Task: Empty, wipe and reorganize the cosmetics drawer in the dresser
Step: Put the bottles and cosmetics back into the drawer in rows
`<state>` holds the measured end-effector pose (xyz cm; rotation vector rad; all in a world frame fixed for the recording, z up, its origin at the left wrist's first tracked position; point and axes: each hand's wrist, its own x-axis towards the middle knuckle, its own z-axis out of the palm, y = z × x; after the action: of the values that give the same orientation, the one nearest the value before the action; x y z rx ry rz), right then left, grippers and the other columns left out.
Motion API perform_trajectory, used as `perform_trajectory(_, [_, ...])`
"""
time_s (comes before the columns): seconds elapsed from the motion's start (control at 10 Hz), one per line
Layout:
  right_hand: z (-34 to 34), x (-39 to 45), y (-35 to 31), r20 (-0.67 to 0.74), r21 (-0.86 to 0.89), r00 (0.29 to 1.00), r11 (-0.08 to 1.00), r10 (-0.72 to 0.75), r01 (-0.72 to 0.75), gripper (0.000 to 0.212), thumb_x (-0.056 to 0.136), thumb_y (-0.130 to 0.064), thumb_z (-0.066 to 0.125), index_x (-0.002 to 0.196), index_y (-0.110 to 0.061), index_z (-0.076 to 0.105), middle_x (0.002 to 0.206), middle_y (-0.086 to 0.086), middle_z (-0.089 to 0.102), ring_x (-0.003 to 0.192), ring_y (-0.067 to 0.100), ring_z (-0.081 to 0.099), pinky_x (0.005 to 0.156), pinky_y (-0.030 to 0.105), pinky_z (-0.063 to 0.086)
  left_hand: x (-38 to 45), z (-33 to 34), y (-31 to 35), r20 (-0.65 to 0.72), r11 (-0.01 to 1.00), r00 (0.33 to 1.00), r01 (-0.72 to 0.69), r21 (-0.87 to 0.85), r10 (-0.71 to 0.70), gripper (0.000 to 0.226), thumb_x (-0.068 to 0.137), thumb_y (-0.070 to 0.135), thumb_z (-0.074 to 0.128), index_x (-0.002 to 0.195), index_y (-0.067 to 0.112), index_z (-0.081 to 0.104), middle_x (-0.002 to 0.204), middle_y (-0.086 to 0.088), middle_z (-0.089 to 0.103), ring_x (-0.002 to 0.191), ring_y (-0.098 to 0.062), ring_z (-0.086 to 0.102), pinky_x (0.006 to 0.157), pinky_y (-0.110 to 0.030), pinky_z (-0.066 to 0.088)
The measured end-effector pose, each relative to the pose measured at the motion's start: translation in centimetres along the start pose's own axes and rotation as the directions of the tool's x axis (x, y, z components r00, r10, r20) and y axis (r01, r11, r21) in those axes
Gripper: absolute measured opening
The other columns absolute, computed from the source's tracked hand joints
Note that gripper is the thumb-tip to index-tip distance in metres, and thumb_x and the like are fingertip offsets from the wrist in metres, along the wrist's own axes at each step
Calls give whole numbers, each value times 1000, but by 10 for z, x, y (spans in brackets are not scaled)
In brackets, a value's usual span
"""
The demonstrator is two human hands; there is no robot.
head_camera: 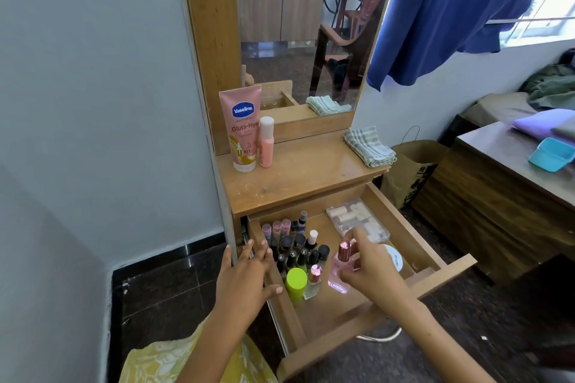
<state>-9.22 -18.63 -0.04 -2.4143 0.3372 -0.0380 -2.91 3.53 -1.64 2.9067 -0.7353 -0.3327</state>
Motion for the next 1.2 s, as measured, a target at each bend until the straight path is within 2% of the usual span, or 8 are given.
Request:
perform_trajectory(0.1, [12, 3, 1, 26, -38, 1000, 999, -6, 7, 43, 62, 0, 64, 84, -27, 38, 61, -6, 59, 63, 15, 59, 49, 18, 40, 1, 0, 0, 4, 1000, 1000, -2, -2, 2, 70, 90, 54, 46, 149, 27, 19, 158, 9, 4, 145, -13, -4, 113, -47, -11])
perform_trajectory(0.3, [27, 10, -3, -4, -129, 1000, 992, 17, -17, 30, 73, -9, 66, 90, -10, 42, 80, 5, 58, 73, 27, 56, 57, 30, 37, 1, 1, 0, 3, 1000, 1000, -1, -4, 1, 71, 90, 55, 47, 149, 27, 19, 158, 9, 4, 145, -13, -4, 113, -46, -12])
perform_trajectory(0.4, [27, 8, -1, 24, -160, 999, 987, 34, -30, 36, 72, -10, 70, 96, -13, 43, 79, -3, 58, 75, 22, 57, 57, 23, 41, 0, 1, 0, -4, 1000, 1000, -2, -9, 2, 70, 90, 55, 47, 149, 28, 19, 158, 9, 4, 145, -13, -3, 113, -46, -12])
perform_trajectory(0.6, [20, 6, 5, 158, -252, 979, 964, 131, -89, 69, 66, -10, 83, 123, -22, 48, 114, 4, 64, 92, 18, 65, 80, 34, 56, 0, 1, -1, -6, 1000, 1000, -3, -4, 3, 70, 90, 54, 47, 149, 28, 19, 158, 9, 5, 145, -13, -3, 113, -46, -12])
perform_trajectory(0.8, [17, 10, 4, 185, -285, 982, 959, 44, 11, 39, 73, -8, 76, 106, -20, 60, 100, 1, 69, 83, 16, 66, 76, 34, 56, 0, 1, 0, 5, 1000, 1000, -4, 10, 4, 70, 91, 55, 46, 149, 27, 18, 158, 8, 4, 145, -14, -3, 113, -47, -11])
perform_trajectory(1.0, [22, 7, 4, 53, -241, 997, 969, 63, -49, 16, 72, -20, 72, 79, -14, 59, 78, 3, 66, 71, 19, 62, 61, 31, 49, 1, 1, -1, 7, 1000, 1000, -7, 20, 7, 70, 91, 55, 45, 149, 27, 19, 158, 9, 3, 145, -14, -3, 113, -48, -10])
perform_trajectory(1.1, [28, 3, 3, 11, -224, 997, 972, 81, -76, 22, 68, -23, 74, 78, -15, 55, 72, 3, 64, 68, 19, 60, 60, 32, 48, 1, 1, -1, 5, 1000, 1000, -8, 23, 8, 70, 91, 55, 45, 149, 27, 19, 158, 9, 3, 145, -14, -2, 114, -48, -9])
perform_trajectory(1.2, [25, 2, 2, 99, -243, 991, 968, 90, -63, 44, 65, -22, 81, 100, -23, 56, 78, -5, 64, 68, 12, 62, 63, 29, 53, 1, 1, -1, 3, 1000, 1000, -8, 18, 8, 70, 91, 54, 46, 149, 27, 19, 158, 8, 4, 145, -14, -2, 114, -48, -9])
